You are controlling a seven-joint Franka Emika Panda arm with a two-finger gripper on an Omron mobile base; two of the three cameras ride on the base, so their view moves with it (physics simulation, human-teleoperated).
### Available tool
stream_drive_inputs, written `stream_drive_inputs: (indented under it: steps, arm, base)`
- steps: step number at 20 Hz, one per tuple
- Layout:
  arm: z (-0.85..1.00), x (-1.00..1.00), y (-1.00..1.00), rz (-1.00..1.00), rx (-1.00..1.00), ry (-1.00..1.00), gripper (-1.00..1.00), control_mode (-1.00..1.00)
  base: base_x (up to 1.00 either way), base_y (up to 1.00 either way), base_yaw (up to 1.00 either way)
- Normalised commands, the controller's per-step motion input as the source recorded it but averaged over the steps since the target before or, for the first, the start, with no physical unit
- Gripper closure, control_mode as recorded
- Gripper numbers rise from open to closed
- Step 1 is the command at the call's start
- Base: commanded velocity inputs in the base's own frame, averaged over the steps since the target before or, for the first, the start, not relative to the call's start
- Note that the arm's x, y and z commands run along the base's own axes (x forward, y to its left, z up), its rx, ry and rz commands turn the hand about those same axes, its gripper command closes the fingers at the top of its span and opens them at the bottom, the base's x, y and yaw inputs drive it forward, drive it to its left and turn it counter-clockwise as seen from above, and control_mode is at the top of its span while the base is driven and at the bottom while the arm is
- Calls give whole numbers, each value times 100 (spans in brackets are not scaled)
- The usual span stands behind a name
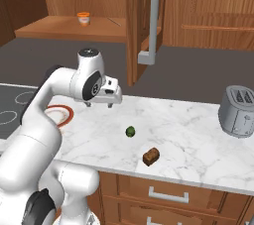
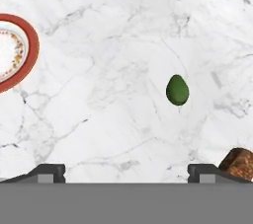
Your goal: Pick the avocado and bread from the counter and place them on the plate. Then pick the jam from the cabinet and place it next to the plate. Lastly close the cabinet door.
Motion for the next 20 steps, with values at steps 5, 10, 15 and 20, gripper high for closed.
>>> stream_drive_inputs:
  steps: [5,10,15,20]
  arm:
    - [-40,13,-23,2,-4,10,-100,-100]
    - [-33,17,-24,4,-2,8,-100,-100]
    - [-31,16,-23,3,0,3,-100,-100]
    - [-34,19,-18,2,0,4,-100,-100]
  base:
    - [0,0,0]
    - [0,0,0]
    - [0,0,0]
    - [0,0,0]
